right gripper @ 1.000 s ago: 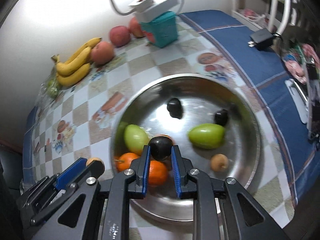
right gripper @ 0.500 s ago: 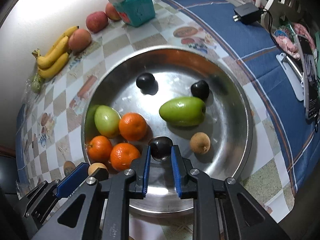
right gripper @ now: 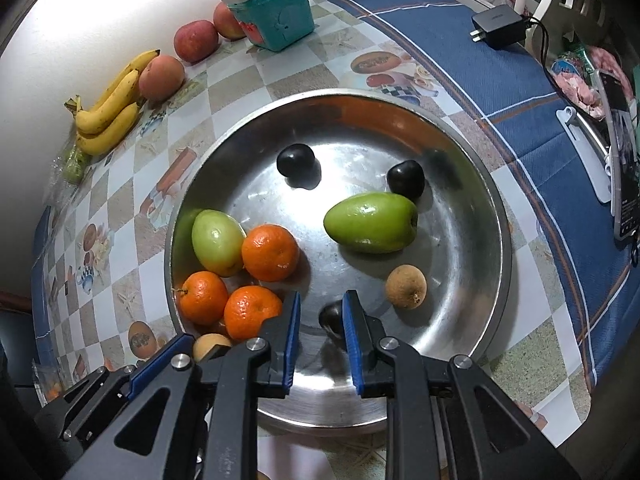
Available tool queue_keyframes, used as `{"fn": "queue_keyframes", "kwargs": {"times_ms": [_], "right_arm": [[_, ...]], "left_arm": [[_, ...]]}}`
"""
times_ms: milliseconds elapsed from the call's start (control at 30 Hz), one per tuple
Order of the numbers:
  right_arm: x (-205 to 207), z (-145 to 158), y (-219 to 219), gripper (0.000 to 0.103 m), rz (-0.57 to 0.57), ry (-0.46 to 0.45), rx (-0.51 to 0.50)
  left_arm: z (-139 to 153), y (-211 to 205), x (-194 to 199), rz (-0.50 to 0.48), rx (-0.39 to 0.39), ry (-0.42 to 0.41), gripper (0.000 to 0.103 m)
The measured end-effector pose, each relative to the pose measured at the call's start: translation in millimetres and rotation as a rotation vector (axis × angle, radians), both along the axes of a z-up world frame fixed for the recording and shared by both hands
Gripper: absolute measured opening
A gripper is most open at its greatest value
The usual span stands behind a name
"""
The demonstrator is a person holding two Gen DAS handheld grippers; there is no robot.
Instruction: Organize fruits
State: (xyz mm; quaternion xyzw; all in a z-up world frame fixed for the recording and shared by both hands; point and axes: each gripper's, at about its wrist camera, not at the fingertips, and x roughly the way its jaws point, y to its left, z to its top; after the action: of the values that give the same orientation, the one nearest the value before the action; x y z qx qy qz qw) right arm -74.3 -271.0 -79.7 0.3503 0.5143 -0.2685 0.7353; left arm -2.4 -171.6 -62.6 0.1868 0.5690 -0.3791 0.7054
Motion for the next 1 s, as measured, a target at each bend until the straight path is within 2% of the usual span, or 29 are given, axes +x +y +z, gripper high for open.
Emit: {"fn": "queue_keyframes", "kwargs": {"times_ms": [267,433,700,733,833,933,1000], "right_arm": [[-3.1,9.4,2.4,0.022,-0.004,-0.033,-0.018],[-4.3,12.4,3.4,0.022,-0.004,-0.044,-0.021],[3.7,9.6,8.8,0.022,0.025,-0.037,-0.021],[5.2,9.2,9.9,0.024,0.031,-0.033,-0.023],[8.2,8.0,11.6,0.038,0.042,-0.026,-0.025],[10.6,8.1,12.9,0.046,0.048,-0.025,-0.036],[11.2,7.7,13.0,0.055,0.048,-0.024,-0.043]], "left_arm": [[12.0,12.8,5.3,0.033,-0.032,-0.011,0.034],[18.9,30.3,22.9,0.124,-0.054,-0.022,0.039],[10.6,62.8,59.3,0.329,-0.008,-0.05,0.062],[9.4,66.2,62.8,0.352,0.002,-0.052,0.062],[5.6,75.9,71.6,0.405,0.023,-0.055,0.067],[3.6,81.1,76.4,0.436,0.046,-0.07,0.076],[1.0,82.8,78.4,0.441,0.06,-0.083,0.089]]}}
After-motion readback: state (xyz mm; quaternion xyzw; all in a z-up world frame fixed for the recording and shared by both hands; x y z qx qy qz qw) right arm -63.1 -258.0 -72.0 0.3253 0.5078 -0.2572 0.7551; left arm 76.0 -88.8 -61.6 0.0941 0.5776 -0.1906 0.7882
